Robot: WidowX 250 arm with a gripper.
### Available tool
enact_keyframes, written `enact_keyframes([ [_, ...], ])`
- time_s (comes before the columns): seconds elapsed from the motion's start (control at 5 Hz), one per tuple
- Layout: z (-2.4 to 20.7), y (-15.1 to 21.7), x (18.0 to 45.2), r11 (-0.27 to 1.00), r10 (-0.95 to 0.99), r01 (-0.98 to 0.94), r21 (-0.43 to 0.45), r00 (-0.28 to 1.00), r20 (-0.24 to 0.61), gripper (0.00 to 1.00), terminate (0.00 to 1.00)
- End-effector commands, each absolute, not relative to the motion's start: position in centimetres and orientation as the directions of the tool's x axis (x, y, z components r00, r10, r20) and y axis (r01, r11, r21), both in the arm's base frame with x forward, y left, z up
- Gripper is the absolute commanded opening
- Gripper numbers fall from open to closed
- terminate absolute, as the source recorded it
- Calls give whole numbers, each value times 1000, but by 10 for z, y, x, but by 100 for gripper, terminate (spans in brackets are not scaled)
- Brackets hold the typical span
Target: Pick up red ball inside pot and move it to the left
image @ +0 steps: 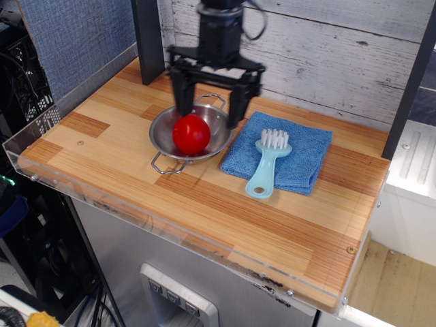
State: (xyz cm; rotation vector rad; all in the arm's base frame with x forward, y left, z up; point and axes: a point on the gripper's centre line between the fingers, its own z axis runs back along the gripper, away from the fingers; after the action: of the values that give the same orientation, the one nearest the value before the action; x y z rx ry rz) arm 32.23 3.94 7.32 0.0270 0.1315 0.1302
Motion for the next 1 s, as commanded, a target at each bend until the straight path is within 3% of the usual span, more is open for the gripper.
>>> enact_keyframes([
  [0.0, 76, 58, 332, 987, 130, -123, 106, 990, -59, 100, 0],
  [0.8, 41, 60, 345, 978, 143, -123, 169, 984, -109, 100, 0],
])
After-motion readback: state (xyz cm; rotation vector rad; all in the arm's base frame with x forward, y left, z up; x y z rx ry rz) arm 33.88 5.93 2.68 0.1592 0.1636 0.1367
